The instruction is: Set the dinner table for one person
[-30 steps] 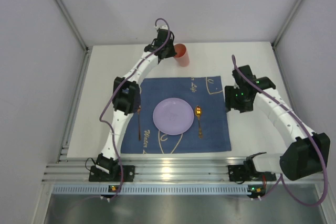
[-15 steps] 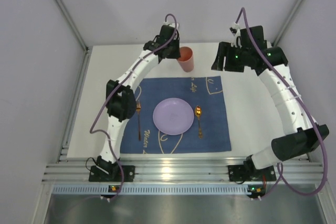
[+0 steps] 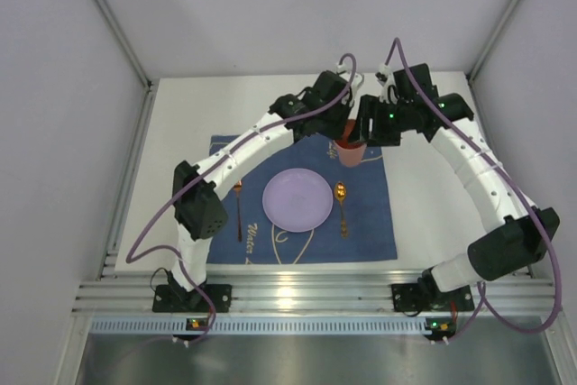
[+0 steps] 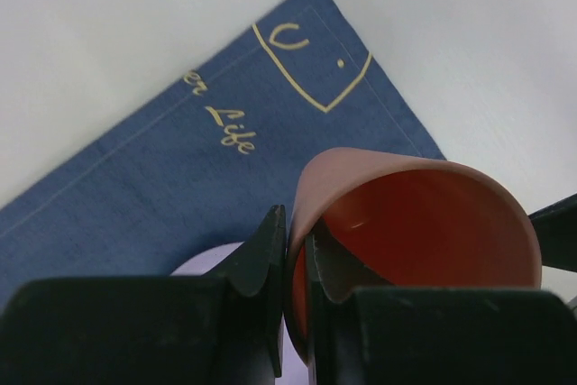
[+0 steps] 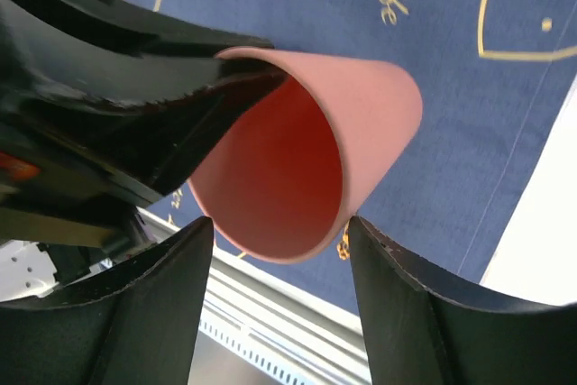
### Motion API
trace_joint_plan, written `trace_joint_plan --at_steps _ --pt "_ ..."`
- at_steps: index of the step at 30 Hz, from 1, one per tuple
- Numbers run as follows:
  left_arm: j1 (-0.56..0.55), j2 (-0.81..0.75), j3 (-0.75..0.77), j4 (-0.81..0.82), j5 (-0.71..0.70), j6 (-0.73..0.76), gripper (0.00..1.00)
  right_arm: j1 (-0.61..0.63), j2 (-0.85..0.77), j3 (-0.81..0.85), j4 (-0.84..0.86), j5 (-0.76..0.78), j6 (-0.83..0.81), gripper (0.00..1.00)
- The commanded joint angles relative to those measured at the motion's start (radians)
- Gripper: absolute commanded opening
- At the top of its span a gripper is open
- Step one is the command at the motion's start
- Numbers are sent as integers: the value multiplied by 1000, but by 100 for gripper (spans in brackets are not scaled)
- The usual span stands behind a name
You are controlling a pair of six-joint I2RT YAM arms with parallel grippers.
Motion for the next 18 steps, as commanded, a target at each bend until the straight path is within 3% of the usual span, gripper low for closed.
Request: trace_joint_plan --at_steps 1,7,13,16,18 --pt "-41 -67 -54 -42 -15 -17 0 7 -84 -49 80 5 29 62" --pt "-69 -115 -91 -49 -53 -22 0 7 -169 -173 98 35 38 61" --pt "-69 -153 -67 -41 -38 -48 0 9 -206 -292 92 104 25 51" --pt "-69 -161 -25 -47 -30 -55 0 7 -212 -344 94 129 21 37" --pt "-69 -162 -1 -50 -19 -55 0 9 -210 -368 101 135 26 18"
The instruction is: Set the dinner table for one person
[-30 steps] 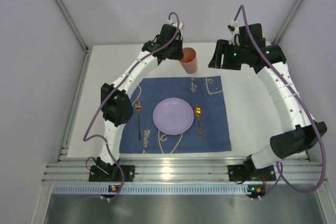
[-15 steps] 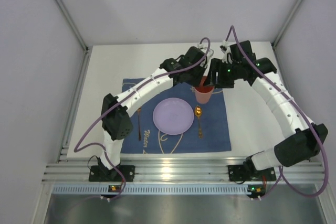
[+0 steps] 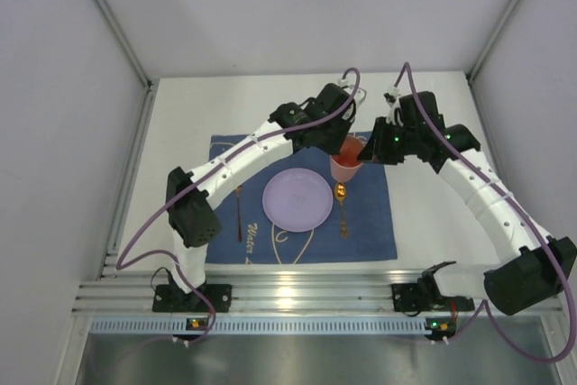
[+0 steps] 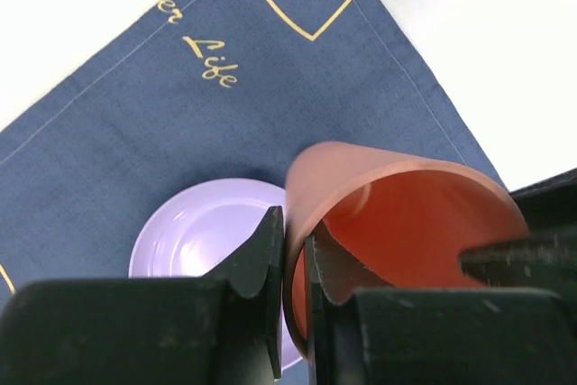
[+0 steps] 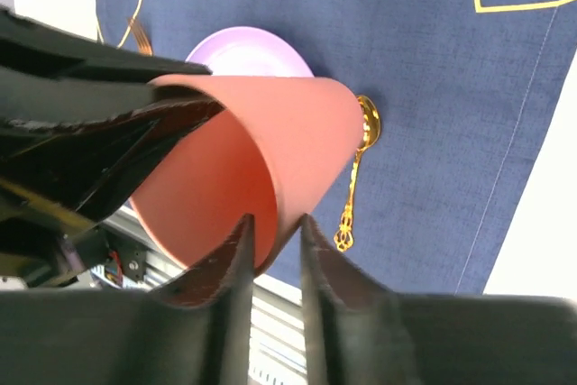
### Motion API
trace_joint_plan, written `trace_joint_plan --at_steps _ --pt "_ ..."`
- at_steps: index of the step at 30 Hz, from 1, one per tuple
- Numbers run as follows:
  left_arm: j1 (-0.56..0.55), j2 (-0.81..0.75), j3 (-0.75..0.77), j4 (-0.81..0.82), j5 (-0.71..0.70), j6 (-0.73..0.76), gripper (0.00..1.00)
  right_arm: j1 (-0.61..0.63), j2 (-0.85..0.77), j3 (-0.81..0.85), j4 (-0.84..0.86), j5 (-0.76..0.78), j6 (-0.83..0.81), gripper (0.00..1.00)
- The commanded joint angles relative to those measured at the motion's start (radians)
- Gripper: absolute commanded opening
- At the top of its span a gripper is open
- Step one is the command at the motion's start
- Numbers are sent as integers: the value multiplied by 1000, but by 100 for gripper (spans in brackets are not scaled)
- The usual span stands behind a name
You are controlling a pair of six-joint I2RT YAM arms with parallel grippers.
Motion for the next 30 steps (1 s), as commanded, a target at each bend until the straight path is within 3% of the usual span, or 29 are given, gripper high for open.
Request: trace_joint_plan --at_steps 1,2,6,7,9,10,11,21,30 --pt "7 -90 101 46 28 -31 0 -2 1 -60 -28 88 -25 10" --pt "7 -93 104 46 31 -31 0 -2 4 -60 -25 89 -23 0" --pt "7 -108 105 56 46 -43 4 -2 34 -31 -29 102 -32 0" --pt "7 -114 104 60 49 -46 19 -2 42 -23 -33 106 -37 0" --pt "7 -126 107 68 56 -60 38 1 67 12 -42 126 -40 0" --pt "7 -130 105 71 51 -64 74 -1 77 29 -46 137 -45 0" --pt "7 -139 98 71 50 -69 98 -1 100 61 -55 147 -46 0" --pt "30 -258 -25 34 -141 -63 98 -1 338 292 -98 291 -83 0" --pt "187 -432 -220 20 -116 -70 99 -4 582 471 -151 408 -106 0"
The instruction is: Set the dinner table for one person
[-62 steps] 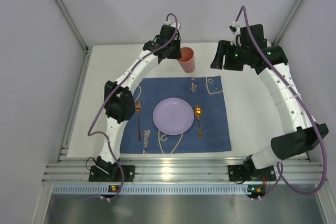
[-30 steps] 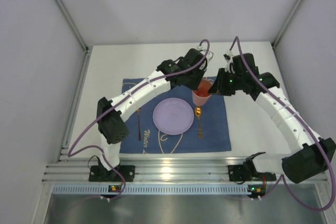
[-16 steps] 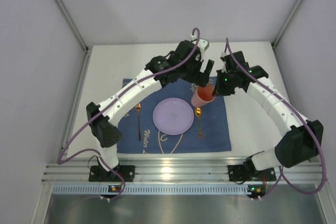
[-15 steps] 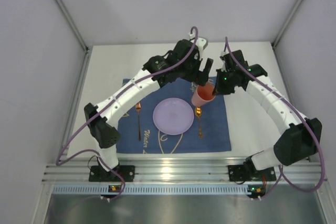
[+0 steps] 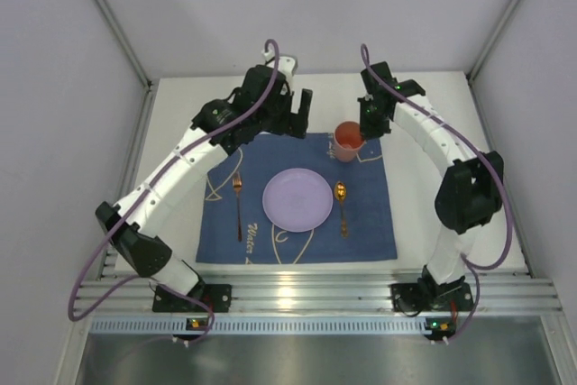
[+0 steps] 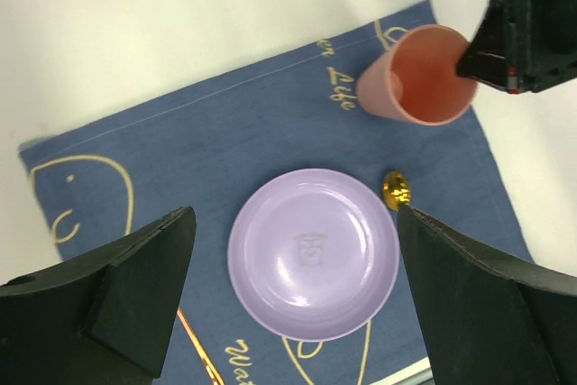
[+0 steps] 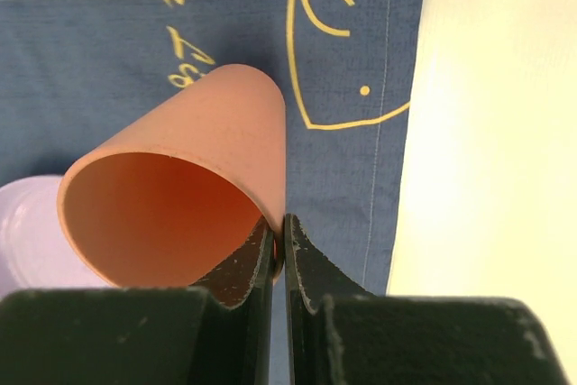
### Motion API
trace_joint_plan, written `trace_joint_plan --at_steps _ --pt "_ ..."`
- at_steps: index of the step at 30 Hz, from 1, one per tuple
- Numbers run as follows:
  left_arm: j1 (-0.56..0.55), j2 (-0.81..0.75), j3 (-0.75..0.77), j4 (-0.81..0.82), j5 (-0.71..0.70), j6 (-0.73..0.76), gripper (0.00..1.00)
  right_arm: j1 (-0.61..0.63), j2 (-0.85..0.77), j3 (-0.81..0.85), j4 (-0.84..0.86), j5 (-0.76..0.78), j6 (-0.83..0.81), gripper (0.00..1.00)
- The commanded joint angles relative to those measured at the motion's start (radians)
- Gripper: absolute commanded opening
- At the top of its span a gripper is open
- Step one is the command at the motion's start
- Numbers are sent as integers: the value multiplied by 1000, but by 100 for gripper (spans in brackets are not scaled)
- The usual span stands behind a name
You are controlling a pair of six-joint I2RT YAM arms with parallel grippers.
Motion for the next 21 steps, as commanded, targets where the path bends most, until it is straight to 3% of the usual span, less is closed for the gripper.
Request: trace_joint_plan --at_steps 1,8,10,11,13,14,19,20,21 --pt "59 -94 -49 10 -7 -8 98 -3 58 66 -35 68 -17 0" --pt "160 -142 -123 13 48 -11 98 -5 137 55 -34 68 -4 2" --pt "173 -145 -132 14 51 -8 98 -5 131 51 -32 70 1 13" --pt "176 -145 -137 17 53 -8 99 -3 124 54 -32 70 1 27" --pt "183 -144 -147 25 63 -9 99 -3 111 58 -40 65 -4 40" --pt "185 -142 -151 30 67 -11 99 -3 99 75 -46 67 -2 52" --pt "191 -124 -143 48 80 -19 99 -3 46 133 -94 62 -10 73" --pt "193 -118 -138 50 79 -20 98 -3 20 155 -103 62 -10 85" --pt "196 -116 -132 48 76 -20 98 -3 6 164 -114 64 -11 87"
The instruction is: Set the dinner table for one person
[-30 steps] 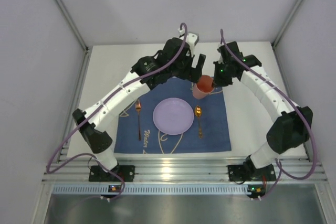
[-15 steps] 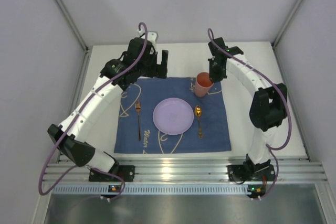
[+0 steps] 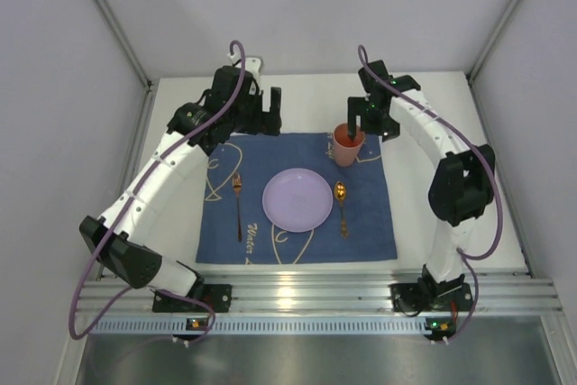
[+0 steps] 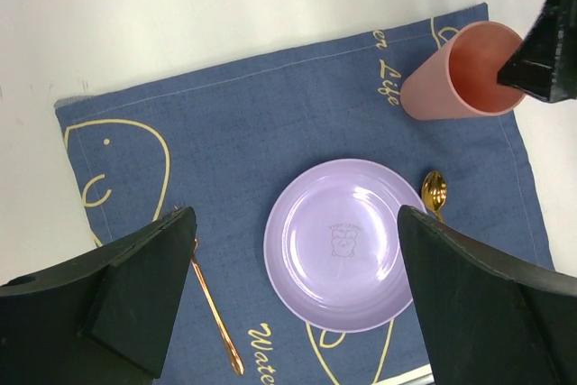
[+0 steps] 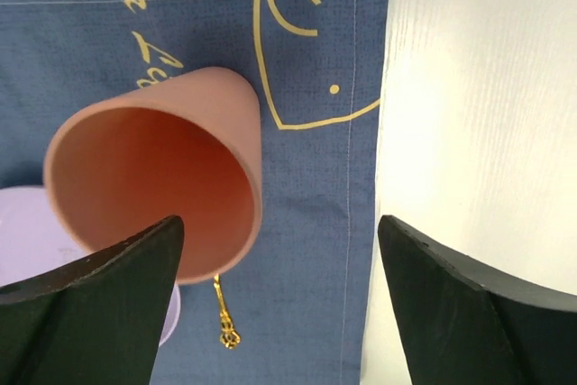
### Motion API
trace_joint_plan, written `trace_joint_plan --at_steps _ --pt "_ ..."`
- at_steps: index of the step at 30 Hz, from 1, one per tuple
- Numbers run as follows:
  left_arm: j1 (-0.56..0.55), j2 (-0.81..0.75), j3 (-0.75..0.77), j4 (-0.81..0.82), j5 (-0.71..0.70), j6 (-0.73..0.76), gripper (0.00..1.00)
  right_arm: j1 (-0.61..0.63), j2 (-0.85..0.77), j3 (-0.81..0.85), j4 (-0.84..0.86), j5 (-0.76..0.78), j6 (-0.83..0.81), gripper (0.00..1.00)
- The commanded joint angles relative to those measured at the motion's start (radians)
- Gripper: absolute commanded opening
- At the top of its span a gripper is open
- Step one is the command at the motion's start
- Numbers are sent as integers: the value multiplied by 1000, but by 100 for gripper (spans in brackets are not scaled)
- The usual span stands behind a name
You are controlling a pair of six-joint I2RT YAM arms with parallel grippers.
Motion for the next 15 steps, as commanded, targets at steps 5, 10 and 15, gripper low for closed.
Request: trace_joint_plan --at_steps 5,10,15 --pt "21 4 64 22 -66 -25 98 1 -330 11 33 -56 -47 100" --pt "36 -84 -72 75 -209 -87 99 6 -716 -320 292 -117 -34 100" --pt "124 -203 -322 109 -172 -233 99 6 -1097 -744 227 -163 35 100"
